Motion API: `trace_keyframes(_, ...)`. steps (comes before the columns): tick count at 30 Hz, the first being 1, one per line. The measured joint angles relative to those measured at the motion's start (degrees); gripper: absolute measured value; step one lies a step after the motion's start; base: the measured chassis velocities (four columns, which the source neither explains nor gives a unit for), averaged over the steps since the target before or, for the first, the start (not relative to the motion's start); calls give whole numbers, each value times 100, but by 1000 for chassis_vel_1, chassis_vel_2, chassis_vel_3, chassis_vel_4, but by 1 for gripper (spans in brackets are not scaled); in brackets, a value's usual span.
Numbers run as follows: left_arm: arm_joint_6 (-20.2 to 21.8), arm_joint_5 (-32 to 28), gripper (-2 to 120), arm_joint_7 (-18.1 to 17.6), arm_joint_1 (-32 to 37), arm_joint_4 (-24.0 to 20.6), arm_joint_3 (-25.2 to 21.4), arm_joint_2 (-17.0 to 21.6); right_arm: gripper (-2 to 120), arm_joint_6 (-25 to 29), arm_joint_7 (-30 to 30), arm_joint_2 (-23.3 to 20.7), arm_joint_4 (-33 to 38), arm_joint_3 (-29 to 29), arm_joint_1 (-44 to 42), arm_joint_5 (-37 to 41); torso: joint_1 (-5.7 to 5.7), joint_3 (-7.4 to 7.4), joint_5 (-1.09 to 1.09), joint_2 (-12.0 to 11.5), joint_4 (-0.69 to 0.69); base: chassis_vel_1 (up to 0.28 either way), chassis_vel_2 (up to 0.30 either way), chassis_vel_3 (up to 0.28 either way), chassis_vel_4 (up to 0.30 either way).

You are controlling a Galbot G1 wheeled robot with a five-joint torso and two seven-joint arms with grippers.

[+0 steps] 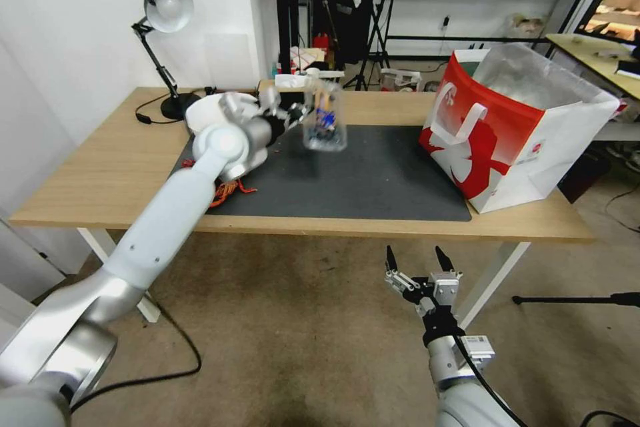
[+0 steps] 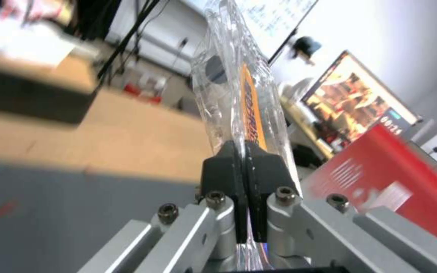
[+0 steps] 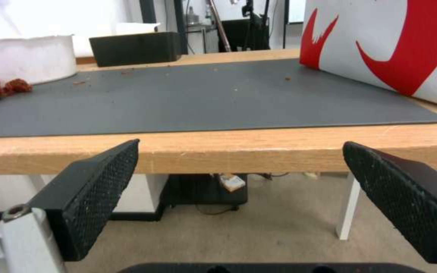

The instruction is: Close the takeout container lid, then place the container into the takeout bag.

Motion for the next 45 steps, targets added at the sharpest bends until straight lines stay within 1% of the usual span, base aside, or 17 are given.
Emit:
trace_keyframes(2, -134, 144, 0, 76, -216, 95, 97, -106, 100, 0, -9, 21, -10, 0, -9, -30, 0, 0, 0, 0, 1, 0, 0, 0, 0)
trace_keyframes(3, -295, 310, 0, 178, -390, 196, 206, -214, 100, 0, -17, 34, -12, -1, -30, -49, 1, 0, 1, 0, 1, 0, 0, 0, 0)
trace_keyframes(9, -602, 631, 0, 387, -741, 382, 428, -467, 100, 2, -38, 53, -12, 22, -93, -102, 1, 0, 0, 0, 1, 0, 0, 0, 0)
trace_keyframes(12, -1013, 1036, 0, 688, -1088, 643, 737, -760, 100, 7, -56, 80, -12, 56, -127, -126, 1, 0, 1, 0, 1, 0, 0, 0, 0)
trace_keyframes(16, -1256, 1231, 0, 780, -1300, 825, 914, -984, 100, 7, -61, 102, -12, 66, -145, -138, 1, 0, 0, 0, 1, 0, 0, 0, 0)
trace_keyframes(20, -1531, 1613, 0, 863, -1641, 1208, 1179, -1471, 100, 11, -70, 136, -10, 92, -187, -168, 1, 0, 0, 0, 1, 0, 0, 0, 0)
trace_keyframes(21, -1531, 1613, 0, 863, -1641, 1208, 1179, -1471, 100, 11, -70, 136, -10, 92, -187, -168, 1, 0, 0, 0, 1, 0, 0, 0, 0)
trace_keyframes(24, -1695, 1993, 0, 899, -1826, 1517, 1250, -1898, 100, 22, -94, 155, -10, 122, -216, -179, 1, 0, 0, 0, 1, 0, 0, 0, 0)
trace_keyframes(25, -1695, 1993, 0, 899, -1826, 1517, 1250, -1898, 100, 22, -94, 155, -10, 122, -216, -179, 1, 0, 0, 0, 1, 0, 0, 0, 0)
trace_keyframes(28, -1925, 2449, 0, 912, -2012, 1858, 1307, -2367, 100, 24, -106, 169, -10, 139, -235, -191, 1, 0, 0, 1, -1, 0, 0, 0, 0)
trace_keyframes(29, -1925, 2449, 0, 912, -2012, 1858, 1307, -2367, 100, 24, -106, 169, -10, 139, -235, -191, 1, 0, 0, 1, -1, 0, 0, 0, 0)
trace_keyframes(31, -2103, 2707, 0, 940, -2151, 2114, 1397, -2519, 100, 25, -113, 186, -13, 142, -236, -199, 0, 0, 2, 1, -5, 0, 0, 0, 0)
trace_keyframes(33, -2314, 2866, 0, 927, -2291, 2393, 1500, -2541, 100, 25, -115, 206, -20, 137, -234, -216, 0, 0, 1, 1, -2, 0, 0, 0, 0)
trace_keyframes(34, -2314, 2866, 0, 927, -2291, 2393, 1500, -2541, 100, 25, -115, 206, -20, 137, -234, -216, 0, 0, 1, 1, -2, 0, 0, 0, 0)
trace_keyframes(37, -2626, 3038, 0, 880, -2444, 2761, 1747, -2528, 100, 25, -116, 238, -21, 128, -250, -246, 0, 0, -2, 1, 5, 0, 0, 0, 0)
trace_keyframes(42, -2717, 3084, 0, 957, -2415, 2787, 1968, -2522, 100, 31, -118, 249, -27, 148, -278, -253, 0, 0, -2, 1, 2, 0, 0, 0, 0)
trace_keyframes(45, -2744, 3035, 0, 1057, -2282, 2670, 2153, -2517, 100, 45, -118, 259, -52, 170, -298, -254, 0, 0, -1, 1, -2, 0, 0, 0, 0)
